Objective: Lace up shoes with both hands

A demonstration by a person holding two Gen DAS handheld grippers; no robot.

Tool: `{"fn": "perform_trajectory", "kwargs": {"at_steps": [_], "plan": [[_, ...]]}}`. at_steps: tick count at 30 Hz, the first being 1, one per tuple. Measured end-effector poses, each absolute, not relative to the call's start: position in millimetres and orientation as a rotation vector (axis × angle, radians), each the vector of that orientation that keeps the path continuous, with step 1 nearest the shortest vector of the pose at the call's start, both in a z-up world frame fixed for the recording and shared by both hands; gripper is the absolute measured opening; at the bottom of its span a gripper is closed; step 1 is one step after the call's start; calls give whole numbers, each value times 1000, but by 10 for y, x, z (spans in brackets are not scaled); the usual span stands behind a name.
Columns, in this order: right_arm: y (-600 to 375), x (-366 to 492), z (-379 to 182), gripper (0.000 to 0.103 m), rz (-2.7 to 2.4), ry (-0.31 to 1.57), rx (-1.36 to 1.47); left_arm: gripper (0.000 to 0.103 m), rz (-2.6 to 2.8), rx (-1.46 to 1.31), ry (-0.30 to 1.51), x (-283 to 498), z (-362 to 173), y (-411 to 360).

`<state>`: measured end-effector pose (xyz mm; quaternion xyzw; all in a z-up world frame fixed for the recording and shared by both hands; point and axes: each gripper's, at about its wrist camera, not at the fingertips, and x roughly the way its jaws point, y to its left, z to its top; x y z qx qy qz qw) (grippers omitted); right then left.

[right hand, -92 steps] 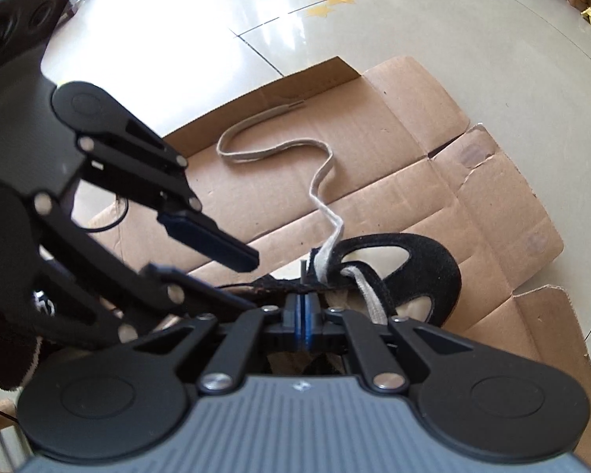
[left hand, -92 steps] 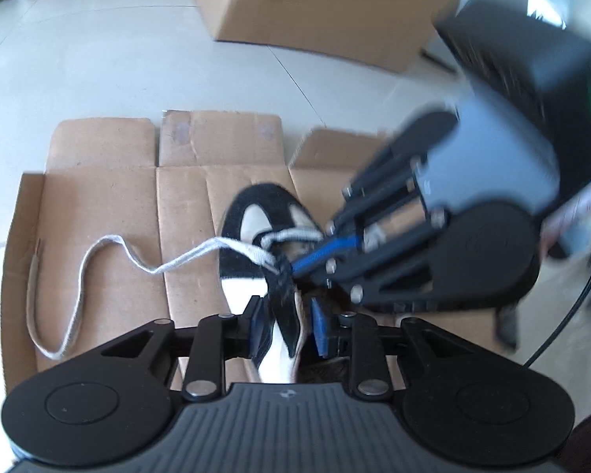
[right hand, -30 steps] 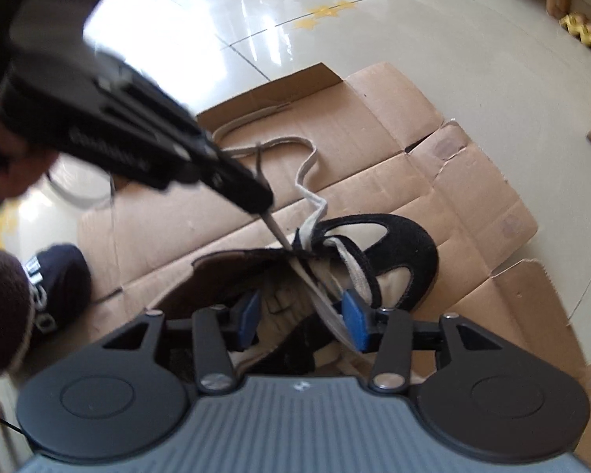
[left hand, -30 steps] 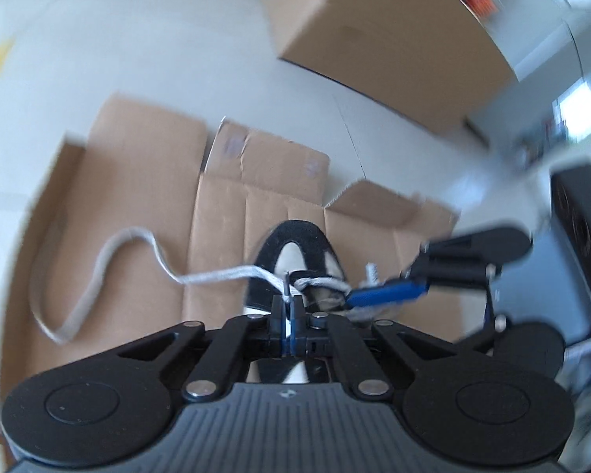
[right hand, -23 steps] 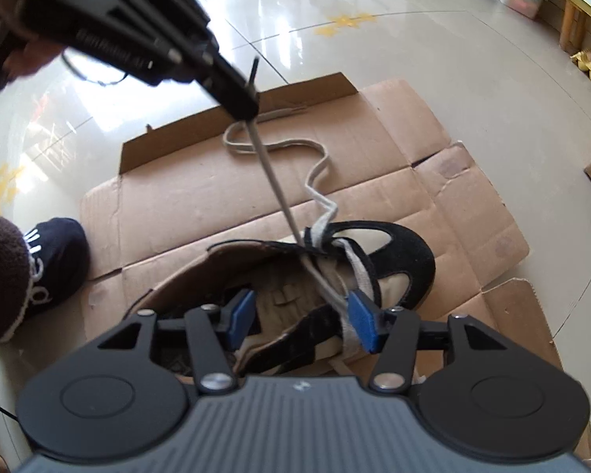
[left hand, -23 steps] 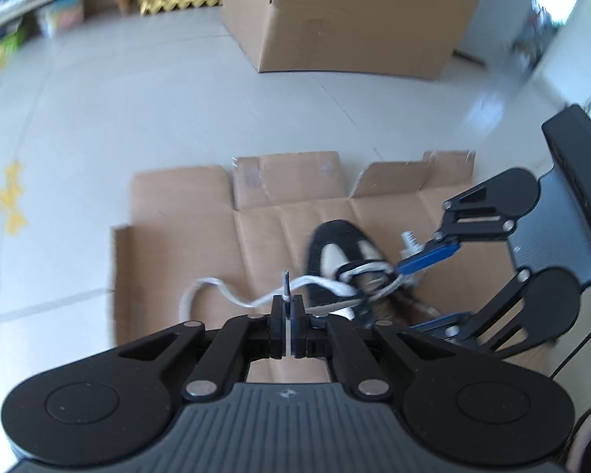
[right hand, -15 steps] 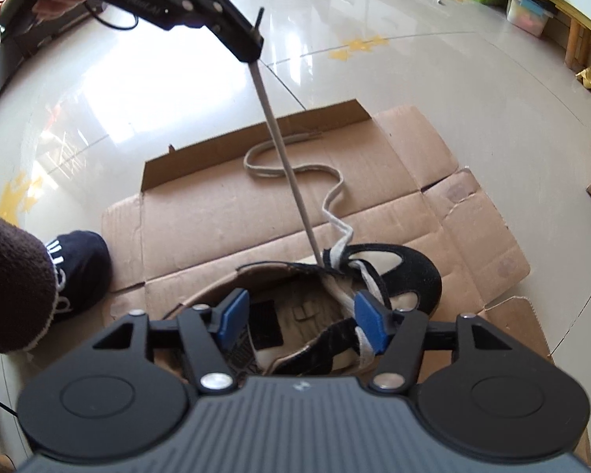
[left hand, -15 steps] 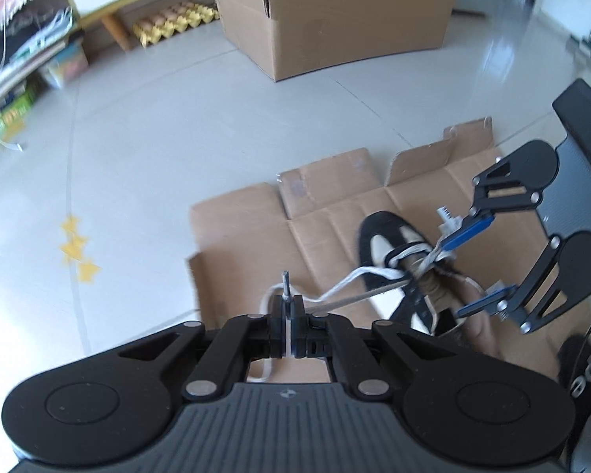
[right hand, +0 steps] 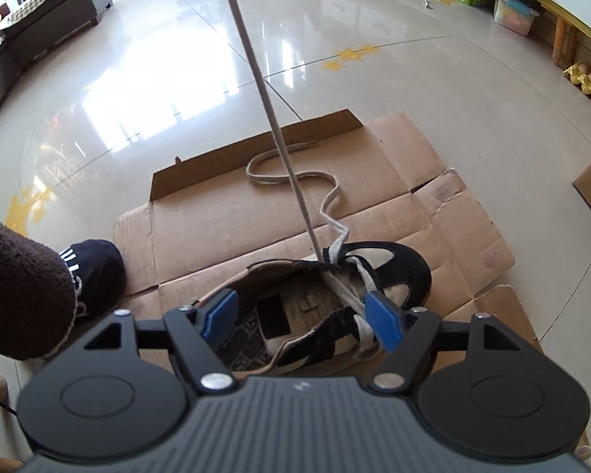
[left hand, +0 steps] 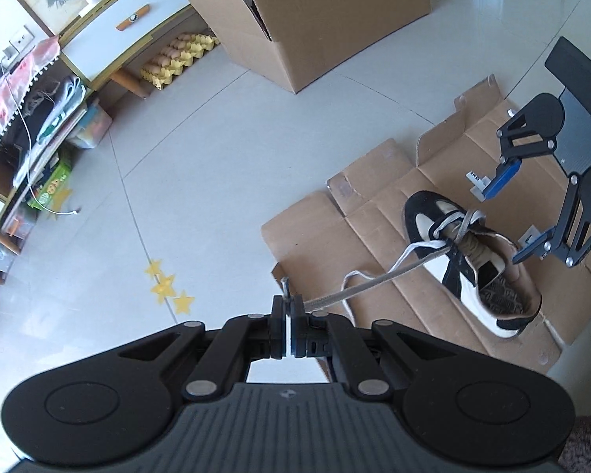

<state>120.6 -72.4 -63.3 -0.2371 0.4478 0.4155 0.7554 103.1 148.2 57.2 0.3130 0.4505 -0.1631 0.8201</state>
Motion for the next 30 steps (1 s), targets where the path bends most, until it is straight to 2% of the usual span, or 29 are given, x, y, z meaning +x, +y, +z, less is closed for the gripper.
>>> {"fn": "perform_trajectory", "kwargs": {"at_steps": [13, 20, 23, 24, 25, 27, 30], "plan": [[-750, 1191, -560, 80, 902, 967, -511, 0, -276, 790, 920, 1046, 964, 1541], [-788, 1211, -554, 80, 888, 961, -492, 1, -268, 613, 1019, 1090, 957, 1614], [-799, 1202, -576, 81, 887, 965, -495, 9, -289, 497, 1085, 1102, 697, 1560], [-788, 1200, -585, 81, 886, 968, -495, 16, -290, 468, 1098, 1117, 616, 1549], [-789, 1196, -600, 82, 887, 972, -497, 29, -290, 439, 1111, 1132, 535, 1537], [-796, 1189, -631, 83, 887, 978, -501, 41, -291, 378, 1137, 1183, 340, 1509], [-815, 1184, -687, 84, 883, 987, -511, 41, -293, 332, 1175, 1324, 7, 1458]]}}
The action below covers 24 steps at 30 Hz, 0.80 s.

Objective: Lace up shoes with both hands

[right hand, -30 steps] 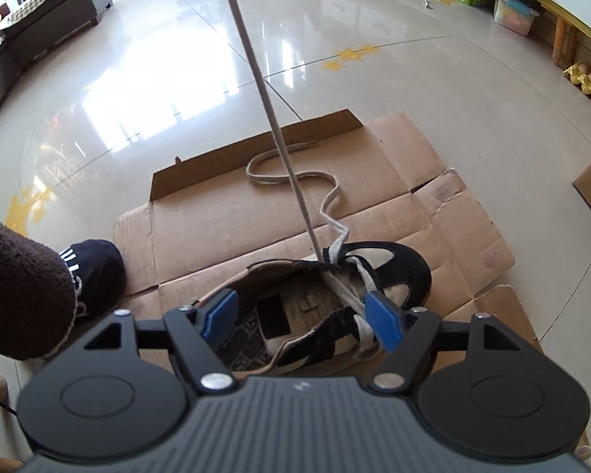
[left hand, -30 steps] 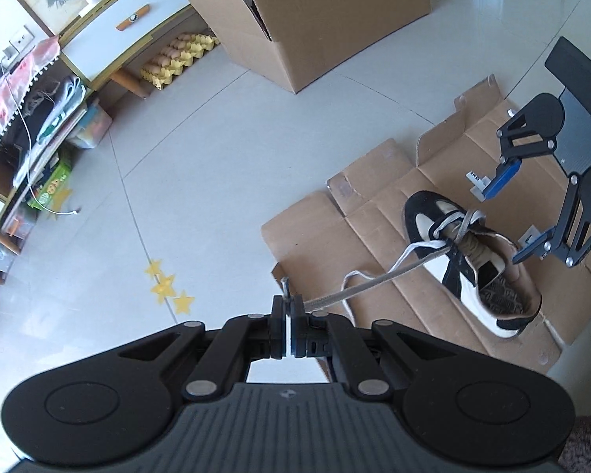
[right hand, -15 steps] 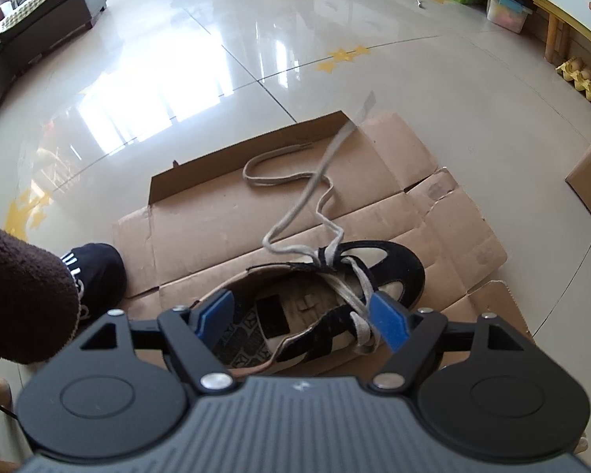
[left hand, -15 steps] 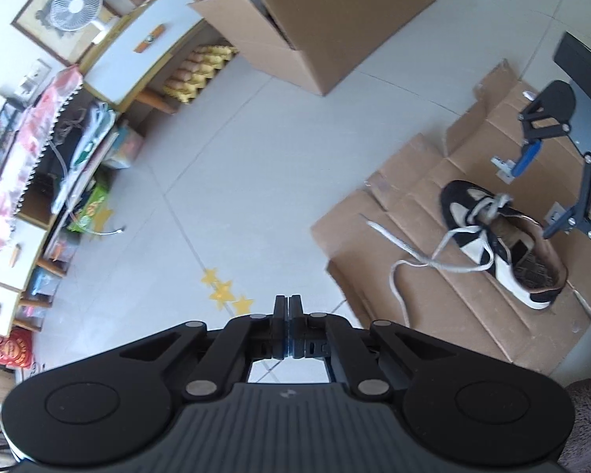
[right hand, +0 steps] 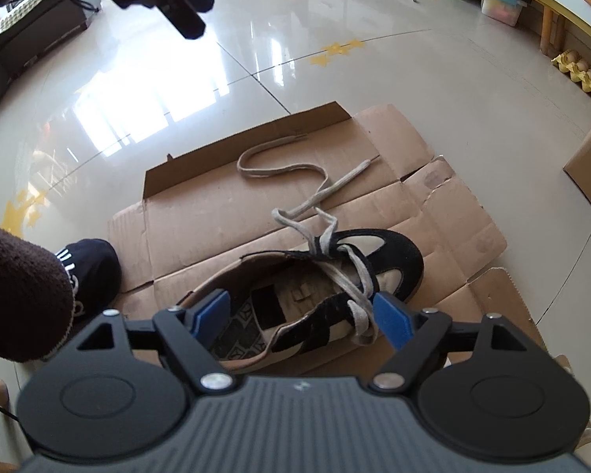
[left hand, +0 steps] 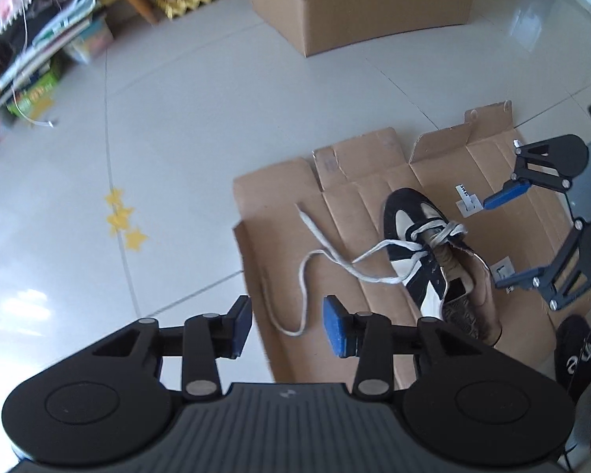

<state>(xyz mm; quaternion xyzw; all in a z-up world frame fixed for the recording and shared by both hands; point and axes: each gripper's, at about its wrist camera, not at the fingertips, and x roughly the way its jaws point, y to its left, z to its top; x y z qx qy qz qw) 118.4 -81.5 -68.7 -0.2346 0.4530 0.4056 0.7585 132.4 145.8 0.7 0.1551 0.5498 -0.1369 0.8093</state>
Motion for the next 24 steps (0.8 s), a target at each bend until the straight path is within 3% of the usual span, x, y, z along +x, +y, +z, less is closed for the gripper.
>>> {"fn": "perform_trajectory", "kwargs": {"at_steps": [14, 24], "plan": [[-869, 1257, -875, 86, 869, 1021, -525, 41, -211, 41, 1312, 2366, -1326, 1164], [-904, 1251, -897, 87, 861, 1024, -522, 41, -136, -33, 1346, 2509, -1721, 1060]]}}
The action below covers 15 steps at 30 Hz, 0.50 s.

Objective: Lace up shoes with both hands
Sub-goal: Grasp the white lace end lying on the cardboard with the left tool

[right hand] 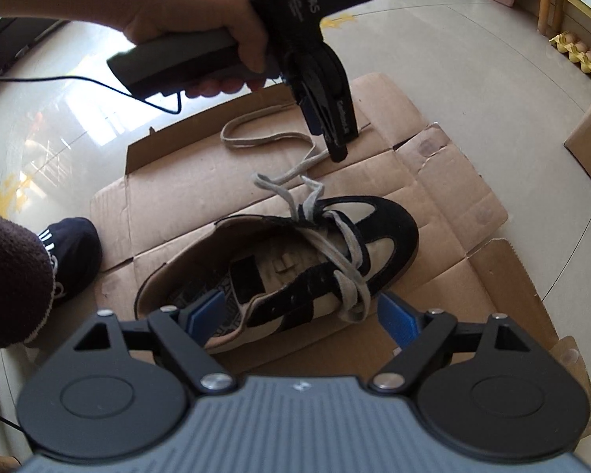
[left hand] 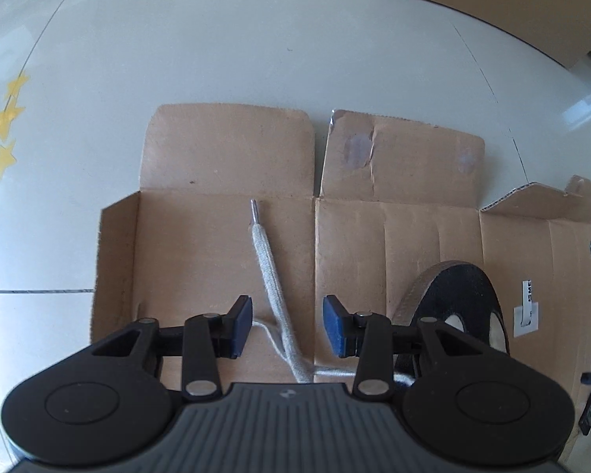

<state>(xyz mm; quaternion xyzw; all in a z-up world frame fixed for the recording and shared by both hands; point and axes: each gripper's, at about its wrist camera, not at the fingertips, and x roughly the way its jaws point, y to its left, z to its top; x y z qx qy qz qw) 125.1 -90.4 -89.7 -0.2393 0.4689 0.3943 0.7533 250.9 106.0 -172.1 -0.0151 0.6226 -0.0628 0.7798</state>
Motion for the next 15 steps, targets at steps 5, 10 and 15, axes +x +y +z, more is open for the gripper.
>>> {"fn": "perform_trajectory", "kwargs": {"at_steps": [5, 10, 15], "plan": [[-927, 1238, -903, 88, 857, 1023, -521, 41, -107, -36, 1349, 2491, -1815, 1033], [-938, 1242, -920, 89, 853, 1027, -519, 27, -83, -6, 1342, 2473, -1838, 990], [-930, 1240, -908, 89, 856, 1021, -516, 1, -144, 90, 1343, 2436, -1833, 932]]}}
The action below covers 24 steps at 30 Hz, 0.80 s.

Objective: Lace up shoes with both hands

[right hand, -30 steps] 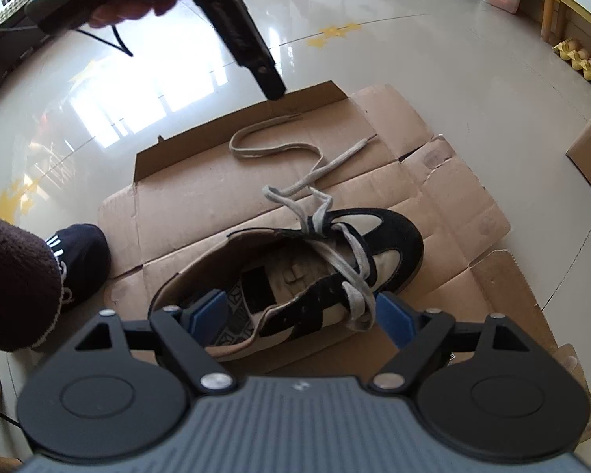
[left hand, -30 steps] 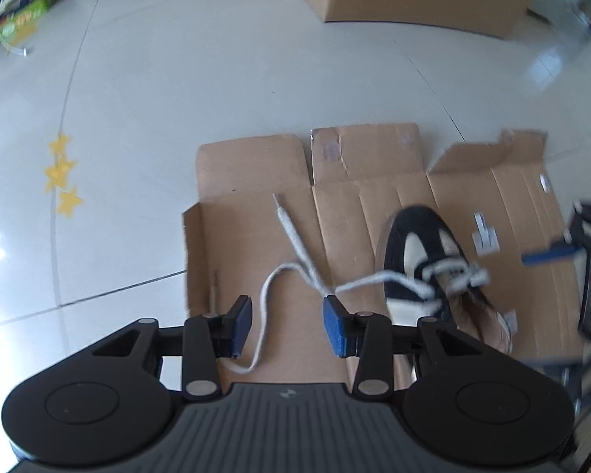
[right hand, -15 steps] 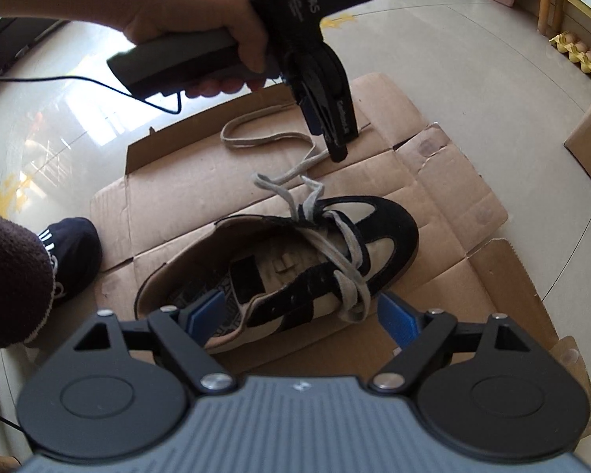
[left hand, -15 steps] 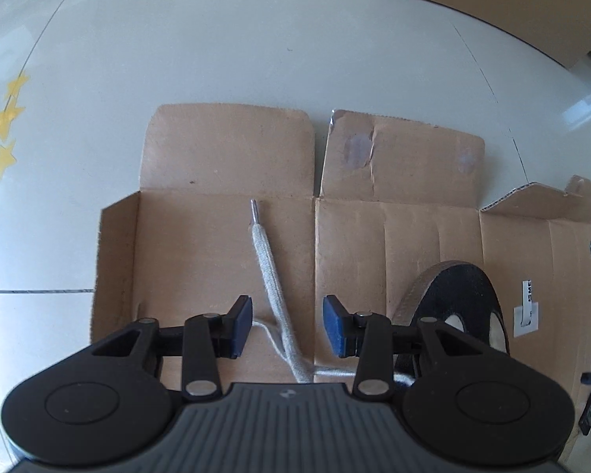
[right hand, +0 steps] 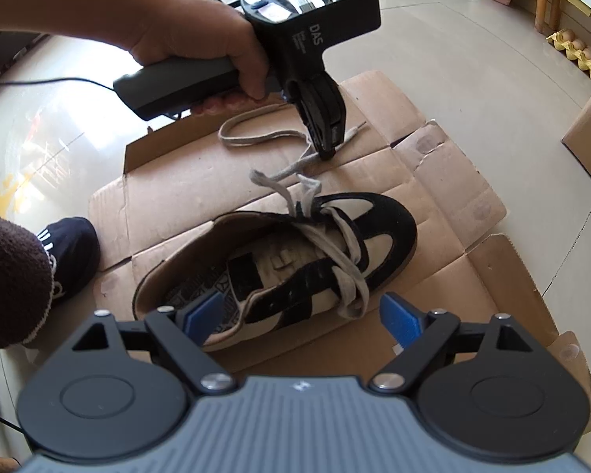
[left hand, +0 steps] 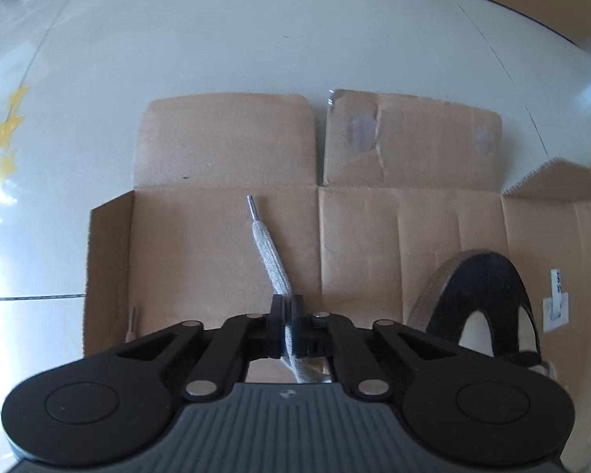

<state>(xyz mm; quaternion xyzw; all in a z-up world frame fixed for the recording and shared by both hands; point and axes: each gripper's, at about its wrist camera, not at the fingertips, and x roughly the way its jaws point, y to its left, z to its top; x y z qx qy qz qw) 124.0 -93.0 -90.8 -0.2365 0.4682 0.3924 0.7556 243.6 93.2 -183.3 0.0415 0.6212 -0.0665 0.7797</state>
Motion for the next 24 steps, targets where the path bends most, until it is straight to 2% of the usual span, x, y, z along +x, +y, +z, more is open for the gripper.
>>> {"fn": "perform_trajectory", "kwargs": {"at_steps": [5, 11, 20, 24], "plan": [[-948, 1240, -884, 89, 849, 1017, -510, 1, -251, 318, 1264, 2274, -1582, 820], [-925, 1239, -815, 89, 855, 995, -500, 1, -390, 768, 1140, 1886, -901, 823], [-815, 1186, -703, 90, 889, 953, -488, 1, -463, 1041, 1085, 1463, -190, 863], [-777, 1161, -706, 90, 901, 952, -491, 1, -450, 1097, 1065, 1373, -50, 920]]}}
